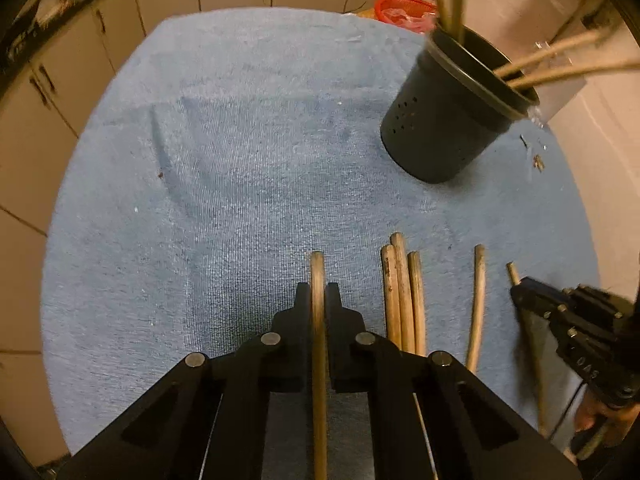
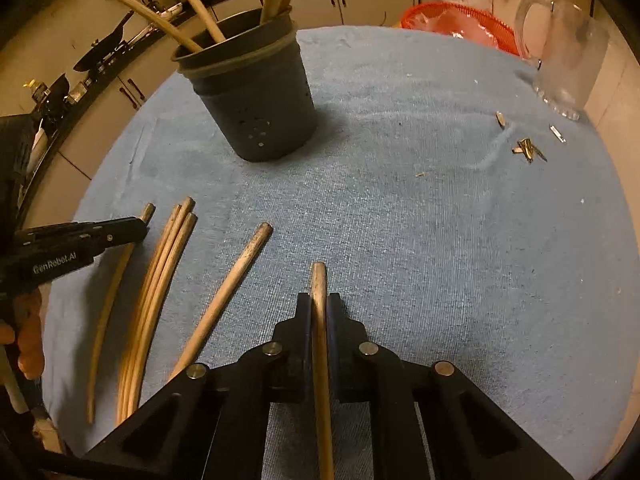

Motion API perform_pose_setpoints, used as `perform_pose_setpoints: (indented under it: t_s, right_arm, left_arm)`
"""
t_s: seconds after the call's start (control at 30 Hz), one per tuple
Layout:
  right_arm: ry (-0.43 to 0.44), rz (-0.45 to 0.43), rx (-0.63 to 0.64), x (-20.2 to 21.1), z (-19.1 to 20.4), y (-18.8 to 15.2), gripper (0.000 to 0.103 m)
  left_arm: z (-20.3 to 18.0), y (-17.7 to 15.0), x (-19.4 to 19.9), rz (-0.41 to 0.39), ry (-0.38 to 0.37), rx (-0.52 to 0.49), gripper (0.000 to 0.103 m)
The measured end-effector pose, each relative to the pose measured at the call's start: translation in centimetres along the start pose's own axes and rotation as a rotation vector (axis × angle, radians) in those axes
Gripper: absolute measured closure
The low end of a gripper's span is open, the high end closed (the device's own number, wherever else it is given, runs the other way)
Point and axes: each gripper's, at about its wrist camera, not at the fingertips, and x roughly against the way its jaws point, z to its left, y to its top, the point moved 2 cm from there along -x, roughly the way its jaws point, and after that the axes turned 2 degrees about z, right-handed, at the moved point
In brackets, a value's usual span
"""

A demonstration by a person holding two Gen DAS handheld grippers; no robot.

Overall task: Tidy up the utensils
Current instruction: 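Close the left tool on one wooden chopstick while the right tool closes on another, then lift both held chopsticks and lower them into the dark holder cup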

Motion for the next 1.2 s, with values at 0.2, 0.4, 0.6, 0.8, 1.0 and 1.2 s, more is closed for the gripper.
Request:
perform_pose_setpoints:
  t_s: [0.2,0.4,0.6,0.8,1.0,1.2]
  right_arm:
    - [-0.022,0.021,0.023,-0.1,0.8,0.5,0.093]
    - [-0.049,0.036,0.056,-0.3,1.2,1.0,0.095]
    - [0.028,-0.029,0.024,1.2,0.7,0.7,0.096]
    - [0.118,-0.187,0.033,6.9,1.5,0.4,0.096]
    - [0.169,-0.37,0.06,13.6,2.9,-0.2,0.096]
    - [0.188,-0.514,0.099,17.5,4.0,-1.1,0.096]
  left_arm:
    - [0.7,1.3,-0.3,0.025,0.019,-0.01,0.096]
    - [0.0,2.7,-0.8,0.04,0.068,-0.031,0.096]
    - [-0.2,2.1,0.1,-0.018,0.026,-0.019,0.097]
    - [-0.4,1.3,5.2,-0.174,-0.044,0.008,0.097]
    - [-1.6,1.6,12.3,-0.382,-0.081,0.002,0.097]
    - [-3.3,-0.2,17.0,-0.654,-0.027,-0.028,0.097]
